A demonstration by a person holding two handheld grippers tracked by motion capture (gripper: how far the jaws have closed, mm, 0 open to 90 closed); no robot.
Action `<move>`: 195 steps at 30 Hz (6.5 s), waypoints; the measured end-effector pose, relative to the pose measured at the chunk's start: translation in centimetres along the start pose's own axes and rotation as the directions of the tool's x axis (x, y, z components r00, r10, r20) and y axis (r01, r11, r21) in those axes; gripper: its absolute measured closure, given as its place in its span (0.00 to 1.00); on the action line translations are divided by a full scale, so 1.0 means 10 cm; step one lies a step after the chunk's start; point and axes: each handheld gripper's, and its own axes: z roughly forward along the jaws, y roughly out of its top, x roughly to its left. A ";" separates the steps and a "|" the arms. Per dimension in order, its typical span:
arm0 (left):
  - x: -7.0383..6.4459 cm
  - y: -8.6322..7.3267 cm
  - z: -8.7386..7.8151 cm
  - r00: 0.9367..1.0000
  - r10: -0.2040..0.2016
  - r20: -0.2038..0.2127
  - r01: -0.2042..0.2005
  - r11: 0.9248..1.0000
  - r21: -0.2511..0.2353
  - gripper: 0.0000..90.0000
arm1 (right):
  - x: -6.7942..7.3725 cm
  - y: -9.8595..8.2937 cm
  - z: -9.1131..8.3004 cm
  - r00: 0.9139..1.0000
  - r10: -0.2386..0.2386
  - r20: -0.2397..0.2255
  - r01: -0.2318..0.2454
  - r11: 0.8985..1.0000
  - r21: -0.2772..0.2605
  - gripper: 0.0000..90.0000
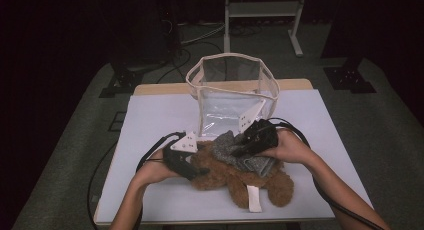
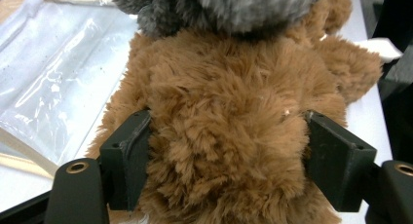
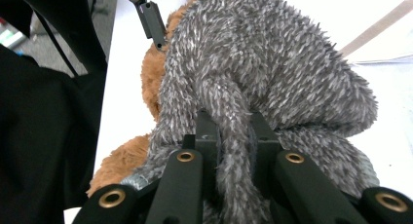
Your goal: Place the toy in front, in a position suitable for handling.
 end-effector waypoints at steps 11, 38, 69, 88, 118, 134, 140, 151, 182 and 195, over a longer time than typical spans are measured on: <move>0.00 0.02 -0.07 1.000 0.004 0.009 -0.004 1.000 -0.001 0.28 | -0.18 -0.61 -0.57 0.982 0.171 0.086 -0.159 0.978 -0.133 0.87; -0.16 0.22 0.11 0.994 0.093 0.063 -0.099 0.990 0.098 0.36 | 0.05 -1.15 -0.31 0.966 0.249 0.073 -0.226 0.947 -0.228 0.87; -0.26 0.16 0.05 0.989 0.117 0.085 -0.124 0.989 0.082 0.40 | 0.14 -1.39 -0.48 0.954 0.280 0.110 -0.253 0.945 -0.208 0.87; -0.30 0.14 0.02 0.984 0.136 0.114 -0.144 0.987 0.068 0.41 | -0.04 -1.36 -0.36 0.947 0.307 0.093 -0.288 0.941 -0.177 0.86; -0.21 0.11 -0.06 0.998 0.060 0.001 -0.060 0.995 0.085 0.27 | 0.46 -1.25 -0.67 0.971 0.229 0.071 -0.190 0.915 -0.355 0.86; -0.22 0.01 -0.25 0.997 0.063 -0.041 -0.058 0.993 0.099 0.23 | 0.25 -1.43 -0.25 0.952 0.300 0.064 -0.276 0.928 -0.248 0.86; -0.22 -0.14 -0.26 0.998 0.054 -0.018 -0.051 0.992 0.113 0.28 | 0.35 -1.37 -0.49 0.955 0.282 0.091 -0.245 0.925 -0.290 0.86; -0.24 -0.01 -0.02 0.999 0.053 0.007 -0.054 0.995 0.083 0.37 | 0.54 -0.80 -0.55 0.989 0.135 0.065 -0.109 0.946 -0.306 0.86; -0.15 0.17 0.02 0.999 0.030 -0.034 -0.029 0.999 0.032 0.29 | 0.45 -0.74 -0.22 0.989 0.066 0.134 -0.048 0.990 -0.133 0.88; -0.25 0.25 0.30 0.999 0.026 0.032 -0.027 1.000 0.014 0.37 | 0.15 -0.98 -0.52 0.972 0.119 0.203 -0.107 0.992 -0.068 0.88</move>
